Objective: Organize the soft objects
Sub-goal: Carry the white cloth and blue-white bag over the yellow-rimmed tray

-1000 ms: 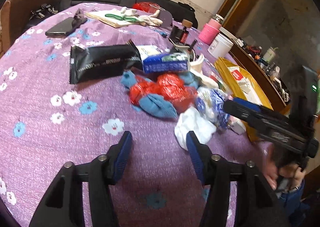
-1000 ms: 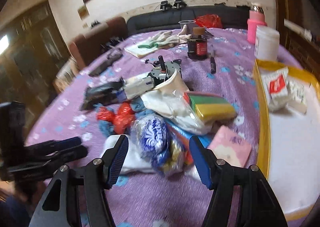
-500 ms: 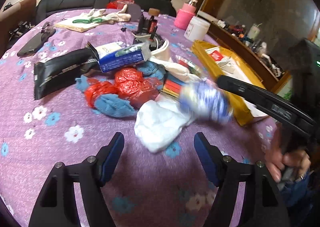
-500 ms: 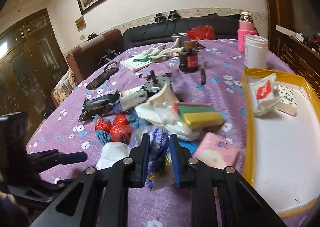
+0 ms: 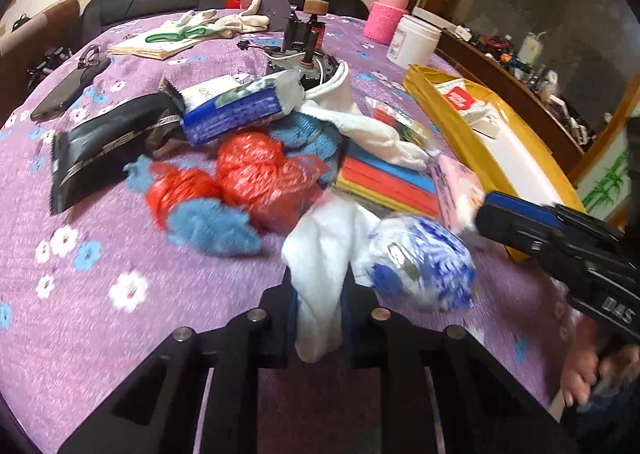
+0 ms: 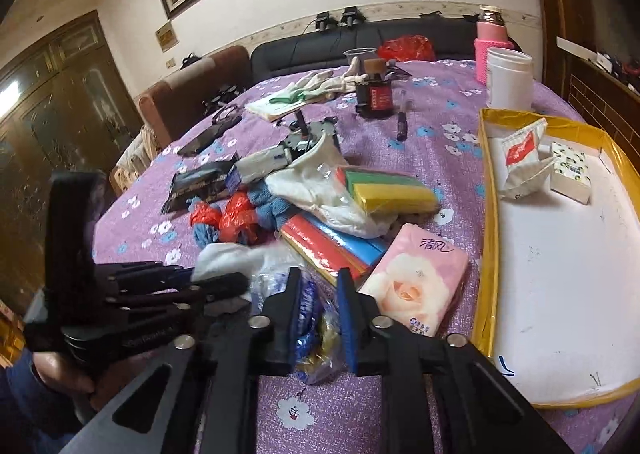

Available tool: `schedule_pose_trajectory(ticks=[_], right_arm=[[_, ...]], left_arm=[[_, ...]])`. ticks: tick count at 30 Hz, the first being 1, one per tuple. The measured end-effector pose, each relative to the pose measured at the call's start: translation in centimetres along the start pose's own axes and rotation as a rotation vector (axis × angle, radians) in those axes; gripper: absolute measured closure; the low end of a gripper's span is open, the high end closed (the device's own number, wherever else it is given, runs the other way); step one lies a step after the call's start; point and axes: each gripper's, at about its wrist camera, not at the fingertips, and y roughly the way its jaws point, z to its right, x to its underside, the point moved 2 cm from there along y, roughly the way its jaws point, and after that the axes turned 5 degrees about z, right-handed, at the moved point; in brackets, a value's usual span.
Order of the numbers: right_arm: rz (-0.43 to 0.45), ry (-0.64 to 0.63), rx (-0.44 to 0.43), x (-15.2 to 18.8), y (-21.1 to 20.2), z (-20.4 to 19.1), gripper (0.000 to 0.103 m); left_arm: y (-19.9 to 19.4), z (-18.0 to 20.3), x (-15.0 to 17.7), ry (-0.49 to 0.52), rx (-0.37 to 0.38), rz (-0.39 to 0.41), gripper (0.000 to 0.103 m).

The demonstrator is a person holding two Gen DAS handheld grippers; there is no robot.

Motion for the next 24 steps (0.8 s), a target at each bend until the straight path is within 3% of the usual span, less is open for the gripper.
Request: schedule_pose_trajectory(ticks=[2,3,10,24], right_arm=[[-0.003,-0.02,-0.006,0.3,0.2,-0.3,0.045],[-0.009,-0.04,-0.008,0.5,0.3,-0.6,0.04],[-0.073,-0.16,-0.04,1.5,2.3,-3.2,0.04],[-0.148,-0.297,-0.1,1.8,5.8,-8.2,0.03]], left_arm=[[-1.1,-0.7,0.8,-0.003,0.018,0.002,0.086],[-1.7,-1.2,1.2,-0.013,0.029,0.002,0.086],[-4.7,-4.4,2.6,-0.075,0.015,0.035,0.086],[-4.3,-6.1,2.8,-0.119,0.014,0.034,0.086]])
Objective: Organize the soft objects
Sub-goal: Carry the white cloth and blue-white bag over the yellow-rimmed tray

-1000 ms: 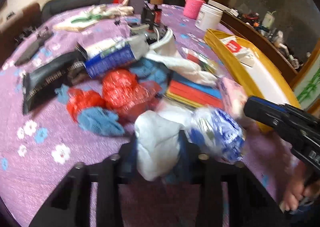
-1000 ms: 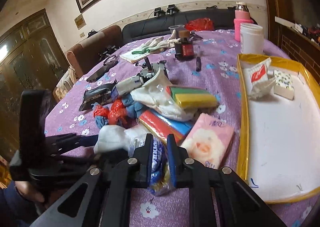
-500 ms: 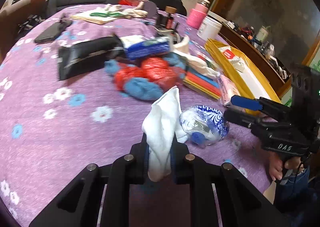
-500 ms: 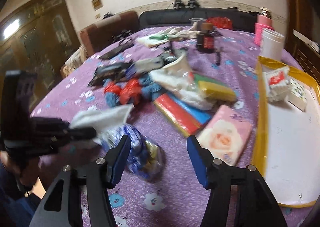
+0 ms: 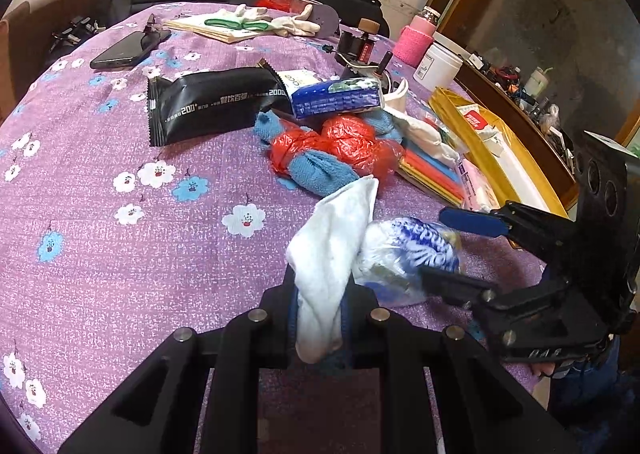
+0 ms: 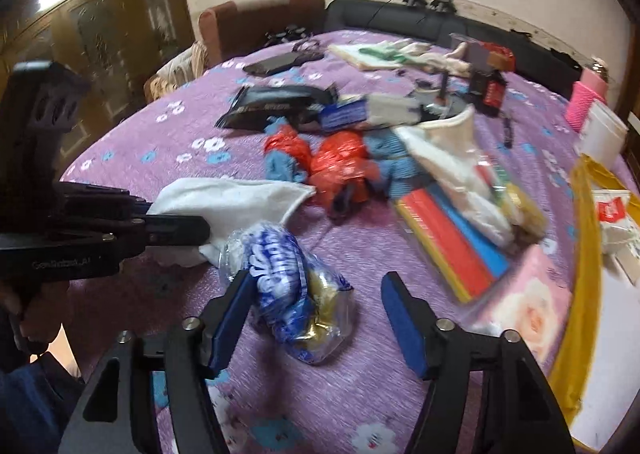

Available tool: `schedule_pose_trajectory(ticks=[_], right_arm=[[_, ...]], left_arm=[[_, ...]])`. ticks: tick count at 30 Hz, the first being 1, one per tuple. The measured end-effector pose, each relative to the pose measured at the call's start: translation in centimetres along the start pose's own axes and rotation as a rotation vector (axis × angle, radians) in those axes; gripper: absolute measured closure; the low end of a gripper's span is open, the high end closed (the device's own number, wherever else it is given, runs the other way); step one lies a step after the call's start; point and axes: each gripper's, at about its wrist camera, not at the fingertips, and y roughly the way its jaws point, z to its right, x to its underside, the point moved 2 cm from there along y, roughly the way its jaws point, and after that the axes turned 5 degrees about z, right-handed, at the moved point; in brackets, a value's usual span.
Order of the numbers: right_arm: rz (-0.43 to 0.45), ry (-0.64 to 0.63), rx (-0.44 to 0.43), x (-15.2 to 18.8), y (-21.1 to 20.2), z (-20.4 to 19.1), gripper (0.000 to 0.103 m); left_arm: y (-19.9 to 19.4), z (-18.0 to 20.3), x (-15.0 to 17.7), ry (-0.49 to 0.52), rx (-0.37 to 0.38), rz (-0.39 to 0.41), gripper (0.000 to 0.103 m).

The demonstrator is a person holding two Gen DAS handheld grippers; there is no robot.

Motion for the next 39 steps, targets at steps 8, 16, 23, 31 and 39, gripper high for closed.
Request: schedule_pose_trajectory(ticks=[8,16,23,31,39], right_arm=[[0.062,0.029,-0.039,0.2,-1.2,-0.4,0.067],[0.187,0.151,-0.007,-0.3,-5.3,2.6,0.069],[0.256,0.251,0.067,-0.4,-7.8,5.4,0.069],[0.294,0.397,0.052,0.8,-9.3,9.0,0.069],[0.334,0.459,0.043,1.5,-10.4,10.8,0.069]], left_arm=[[-0.2,0.8,-0.2,0.035,-0.019,0.03,0.086],[-1.8,3.4,-1.4,0.109,-0.018,0.101,0.086],[-1.2,6.5,-2.8,0.203,-0.13,0.161,0.086],[0.8,8.2,-3.5,0.233,-0.196,0.169,0.086],[1.3,9.9,-3.5,0.288,-0.225,0.184,0.086]])
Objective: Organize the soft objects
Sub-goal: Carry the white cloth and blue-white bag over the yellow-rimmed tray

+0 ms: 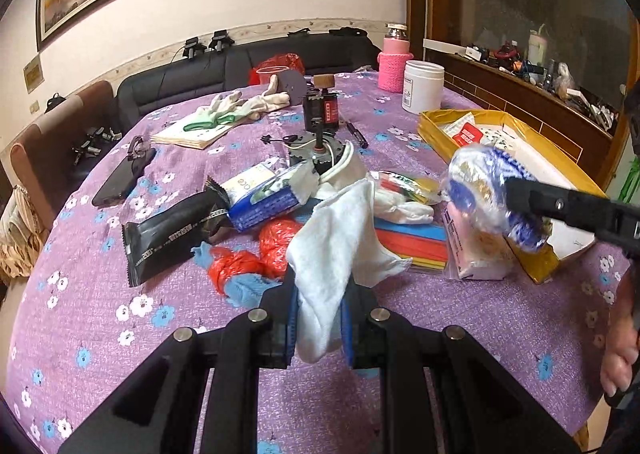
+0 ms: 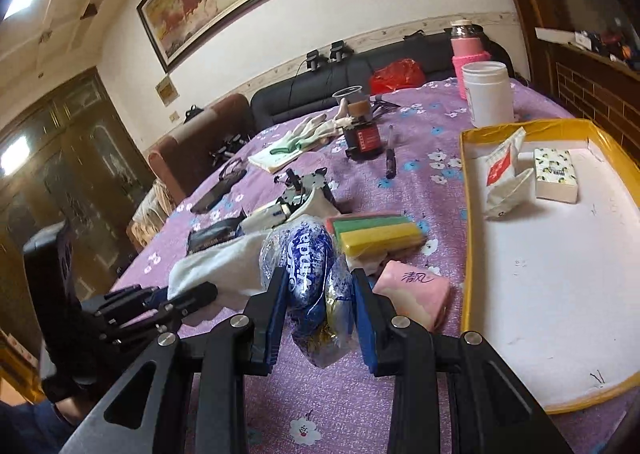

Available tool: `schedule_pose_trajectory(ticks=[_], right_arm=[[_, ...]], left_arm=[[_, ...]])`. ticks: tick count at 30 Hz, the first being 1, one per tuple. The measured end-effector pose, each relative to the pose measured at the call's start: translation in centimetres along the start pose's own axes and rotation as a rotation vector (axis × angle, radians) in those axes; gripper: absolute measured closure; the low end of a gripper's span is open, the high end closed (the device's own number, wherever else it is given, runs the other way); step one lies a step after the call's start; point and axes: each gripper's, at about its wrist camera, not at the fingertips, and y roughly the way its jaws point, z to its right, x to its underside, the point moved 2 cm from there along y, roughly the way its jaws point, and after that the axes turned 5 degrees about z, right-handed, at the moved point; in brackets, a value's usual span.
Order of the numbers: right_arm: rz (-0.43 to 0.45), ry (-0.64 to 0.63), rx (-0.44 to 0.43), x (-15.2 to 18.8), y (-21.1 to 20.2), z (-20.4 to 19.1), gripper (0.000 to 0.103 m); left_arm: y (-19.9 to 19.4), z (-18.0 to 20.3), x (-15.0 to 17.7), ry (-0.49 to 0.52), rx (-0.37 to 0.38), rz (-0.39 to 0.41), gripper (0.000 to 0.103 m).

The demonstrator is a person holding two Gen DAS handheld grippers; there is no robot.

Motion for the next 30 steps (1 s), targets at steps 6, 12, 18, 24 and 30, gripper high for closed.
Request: schedule_pose_trajectory(ticks=[6,12,18,24,30], right_arm=[[0.032,0.023,0.039,-0.3,-1.3,1.5,0.069],[0.047,0.029,0.071,-0.6,-1.8,2.5,0.069],[0.049,0.031,0.085,-0.5,-1.9,3.0,0.069],[0.059,0.041,0.097,-0.6,-2.3,4.0,0.069],[0.067,0.061,0.106,-0.6,-2.7,5.4,0.069]], left_arm=[[0.0,0.7,0.0,0.019,-0.008,0.003,0.086],[-0.2,1.3,-0.4,0.031,-0.008,0.009,0.086],[-0.4,2.4,-1.2,0.049,0.003,0.022,0.086],[-0.6,4.1,-2.2,0.073,0.02,0.036,0.086],[-0.5,5.7,-2.8,0.099,0.028,0.043,0.086]])
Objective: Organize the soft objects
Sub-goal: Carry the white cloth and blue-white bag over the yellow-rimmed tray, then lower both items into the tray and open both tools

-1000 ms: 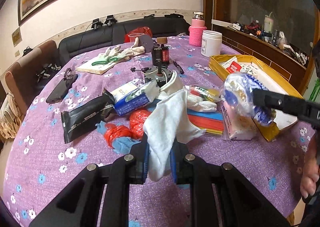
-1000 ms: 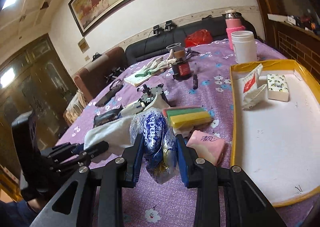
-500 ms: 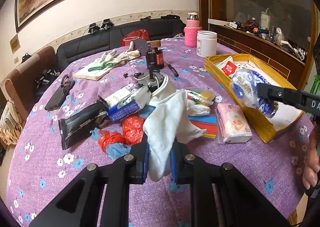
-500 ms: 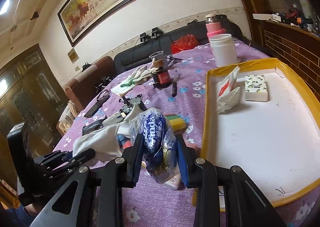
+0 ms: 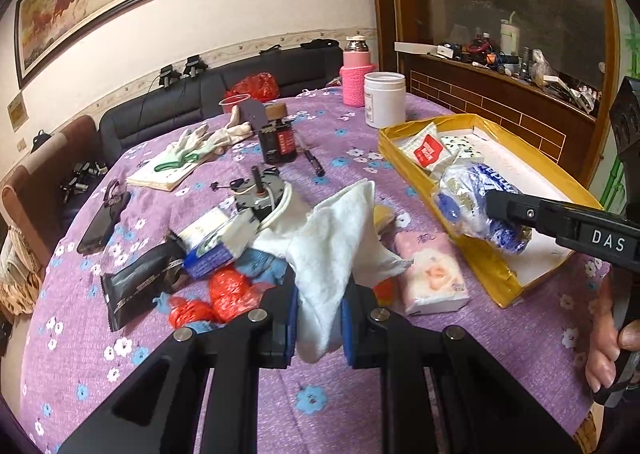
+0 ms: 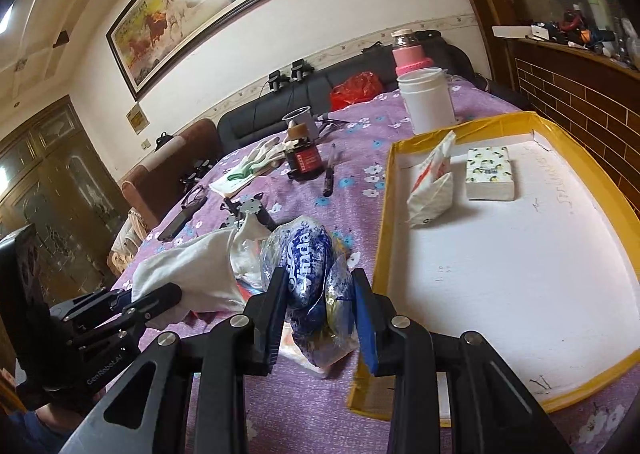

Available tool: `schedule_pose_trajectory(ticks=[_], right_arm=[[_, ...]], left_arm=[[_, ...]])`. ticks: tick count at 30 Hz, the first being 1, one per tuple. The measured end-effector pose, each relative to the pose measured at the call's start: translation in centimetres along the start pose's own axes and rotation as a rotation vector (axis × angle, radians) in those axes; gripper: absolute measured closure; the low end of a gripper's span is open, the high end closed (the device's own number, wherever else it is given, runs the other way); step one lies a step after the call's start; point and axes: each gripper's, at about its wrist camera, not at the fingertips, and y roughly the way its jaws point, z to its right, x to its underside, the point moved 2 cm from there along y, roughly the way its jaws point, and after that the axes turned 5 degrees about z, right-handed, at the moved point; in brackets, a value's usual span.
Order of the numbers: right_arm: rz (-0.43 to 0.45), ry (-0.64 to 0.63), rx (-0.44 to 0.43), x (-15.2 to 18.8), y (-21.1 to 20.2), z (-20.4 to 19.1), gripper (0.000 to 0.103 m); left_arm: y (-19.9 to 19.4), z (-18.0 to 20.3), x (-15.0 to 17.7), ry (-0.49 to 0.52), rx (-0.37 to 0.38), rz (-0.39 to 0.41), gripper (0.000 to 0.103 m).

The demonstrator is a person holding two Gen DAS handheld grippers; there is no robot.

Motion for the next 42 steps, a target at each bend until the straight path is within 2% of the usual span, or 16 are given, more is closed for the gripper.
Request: schedule_pose_trajectory(ticks=[13,21,26,33,39,42], right_arm=[[0.023,0.056,0.034,-0.1,-0.8,3.2,0.069],[0.048,0.076,0.072,-0.5,-1.9,5.0,0.069],[0.07,0.085,0.137,-1.1,-2.7,6.5,0.069],[0.057,0.116,0.282,-1.9,-3.1,9.7,0.069],[0.035,0.16,0.349,-1.7,-3.0,12.1,0.068],[0.035,0.16,0.357,-1.6,-2.9,12.5,0.066]], left_arm=[[1.1,2.6,-1.7,0.044,0.016,0.003,0.086],[2.0,4.9,-2.9,0.064,0.051,0.005,0.086],[2.9,6.7,-4.0,0.049,0.117,0.005,0.086],[6.4,9.8,-5.6,-0.025,0.248,-0.055,0.086],[10.4,12.1,-4.5,-0.069,0.322,-0.16,0.086],[11.0,12.6,-3.9,-0.065,0.332,-0.174,0.085]])
